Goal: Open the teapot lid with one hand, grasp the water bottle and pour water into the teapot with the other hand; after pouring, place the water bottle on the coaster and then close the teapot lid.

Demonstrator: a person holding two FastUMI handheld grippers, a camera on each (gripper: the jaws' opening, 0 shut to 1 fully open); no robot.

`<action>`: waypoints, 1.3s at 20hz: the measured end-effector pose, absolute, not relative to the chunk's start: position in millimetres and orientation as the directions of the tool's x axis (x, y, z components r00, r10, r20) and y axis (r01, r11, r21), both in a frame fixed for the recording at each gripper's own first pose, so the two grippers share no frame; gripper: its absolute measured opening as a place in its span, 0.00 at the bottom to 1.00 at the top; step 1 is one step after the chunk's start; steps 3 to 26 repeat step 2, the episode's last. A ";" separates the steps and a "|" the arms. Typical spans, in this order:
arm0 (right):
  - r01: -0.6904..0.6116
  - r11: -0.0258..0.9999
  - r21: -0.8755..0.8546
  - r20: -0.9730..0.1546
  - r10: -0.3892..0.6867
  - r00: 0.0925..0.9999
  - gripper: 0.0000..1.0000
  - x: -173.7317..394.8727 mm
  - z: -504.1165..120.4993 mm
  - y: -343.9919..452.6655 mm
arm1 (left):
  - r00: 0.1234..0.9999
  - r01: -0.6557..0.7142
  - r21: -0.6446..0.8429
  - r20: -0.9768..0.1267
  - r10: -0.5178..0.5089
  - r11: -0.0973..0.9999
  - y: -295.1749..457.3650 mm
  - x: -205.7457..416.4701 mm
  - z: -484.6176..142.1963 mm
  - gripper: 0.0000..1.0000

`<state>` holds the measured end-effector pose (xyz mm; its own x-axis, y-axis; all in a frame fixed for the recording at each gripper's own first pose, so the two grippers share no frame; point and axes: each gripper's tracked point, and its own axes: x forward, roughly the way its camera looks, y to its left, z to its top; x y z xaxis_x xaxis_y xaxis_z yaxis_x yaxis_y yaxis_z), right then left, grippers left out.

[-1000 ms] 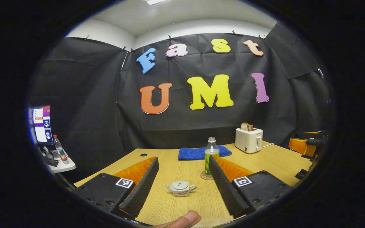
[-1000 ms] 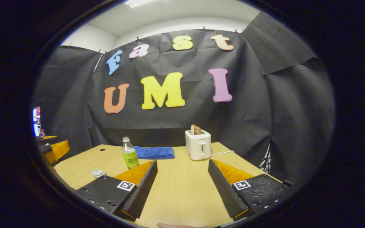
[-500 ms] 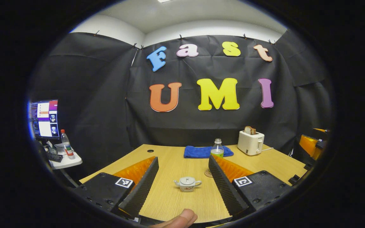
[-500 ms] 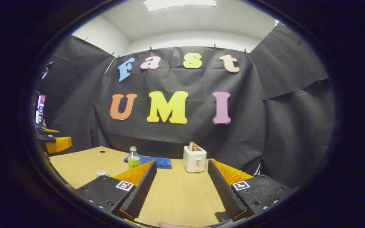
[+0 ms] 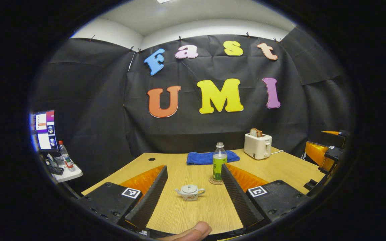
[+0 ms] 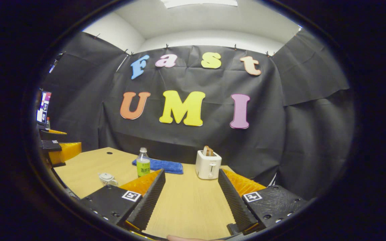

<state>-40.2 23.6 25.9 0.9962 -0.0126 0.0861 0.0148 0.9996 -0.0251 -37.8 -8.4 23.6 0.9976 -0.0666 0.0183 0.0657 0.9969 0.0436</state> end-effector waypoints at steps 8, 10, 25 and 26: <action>0.007 1.000 -0.030 0.082 -0.004 0.997 0.94 -39.3 23.4 25.8 | 0.998 0.068 0.037 0.011 -0.068 0.997 -9.8 -34.6 20.3 1.00; 0.007 1.000 -0.030 0.082 -0.004 0.997 0.94 -39.3 23.4 25.8 | 0.998 0.068 0.037 0.011 -0.068 0.997 -9.8 -34.6 20.3 1.00; 0.007 1.000 -0.030 0.082 -0.004 0.997 0.94 -39.3 23.4 25.8 | 0.998 0.068 0.037 0.011 -0.068 0.997 -9.8 -34.6 20.3 1.00; 0.007 1.000 -0.030 0.082 -0.004 0.997 0.94 -39.3 23.4 25.8 | 0.998 0.068 0.037 0.011 -0.068 0.997 -9.8 -34.6 20.3 1.00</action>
